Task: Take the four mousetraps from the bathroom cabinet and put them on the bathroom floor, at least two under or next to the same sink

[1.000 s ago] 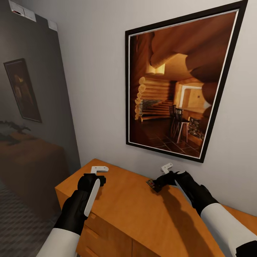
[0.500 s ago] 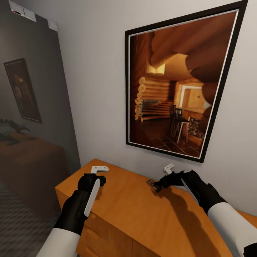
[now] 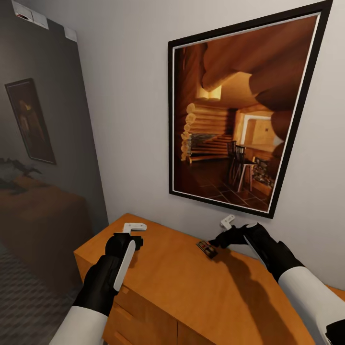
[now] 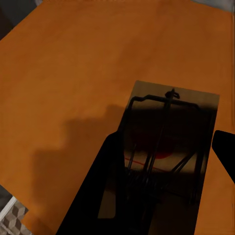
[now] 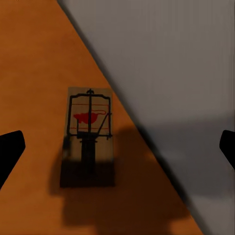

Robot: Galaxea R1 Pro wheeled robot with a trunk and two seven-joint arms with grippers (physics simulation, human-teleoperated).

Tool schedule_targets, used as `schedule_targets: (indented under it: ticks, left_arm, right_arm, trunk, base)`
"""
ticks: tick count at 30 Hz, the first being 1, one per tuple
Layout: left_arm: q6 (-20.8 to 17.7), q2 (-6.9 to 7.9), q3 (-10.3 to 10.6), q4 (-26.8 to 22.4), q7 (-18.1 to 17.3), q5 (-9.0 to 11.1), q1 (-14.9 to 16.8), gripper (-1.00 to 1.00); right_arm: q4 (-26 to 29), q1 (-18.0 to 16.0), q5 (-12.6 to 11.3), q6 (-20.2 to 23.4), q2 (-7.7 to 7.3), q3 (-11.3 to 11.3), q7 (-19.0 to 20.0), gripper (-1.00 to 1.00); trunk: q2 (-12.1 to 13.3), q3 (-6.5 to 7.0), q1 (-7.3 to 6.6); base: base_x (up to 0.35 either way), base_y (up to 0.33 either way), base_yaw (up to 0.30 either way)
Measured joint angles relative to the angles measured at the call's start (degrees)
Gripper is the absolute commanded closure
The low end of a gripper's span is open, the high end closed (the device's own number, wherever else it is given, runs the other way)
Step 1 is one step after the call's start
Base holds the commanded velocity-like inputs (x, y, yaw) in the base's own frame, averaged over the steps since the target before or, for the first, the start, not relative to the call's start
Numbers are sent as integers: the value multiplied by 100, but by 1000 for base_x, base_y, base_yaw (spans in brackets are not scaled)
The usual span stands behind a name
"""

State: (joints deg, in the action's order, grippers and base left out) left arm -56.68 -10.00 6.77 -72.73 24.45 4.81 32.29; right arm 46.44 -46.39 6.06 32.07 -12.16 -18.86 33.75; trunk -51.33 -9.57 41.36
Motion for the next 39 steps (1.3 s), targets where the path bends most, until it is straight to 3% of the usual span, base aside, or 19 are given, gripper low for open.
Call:
schedule_targets:
  ticks: [5,9,11,28,39]
  left_arm:
    - [-1,0,76,0,0,-3,0,100]
    - [-1,0,112,0,0,-3,0,100]
    - [-1,0,119,0,0,-3,0,100]
    - [-1,0,129,0,0,-4,0,100]
    - [-1,0,131,0,0,-2,0,100]
  right_arm:
    - [-21,-11,-14,-5,-8,203,202,-100]
    - [-26,-14,29,-6,-11,598,894,-100]
    - [-26,-14,46,-7,-7,668,1025,-100]
    - [-37,-15,29,-7,10,761,1151,-100]
    - [-62,-15,23,-6,3,770,1025,-100]
  trunk:
    - [0,0,0]
    - [0,0,0]
    - [0,0,0]
    - [0,0,0]
    - [-440,-197,241]
  base:
    - [0,0,0]
    - [0,0,0]
    - [0,0,0]
    - [0,0,0]
    - [0,0,0]
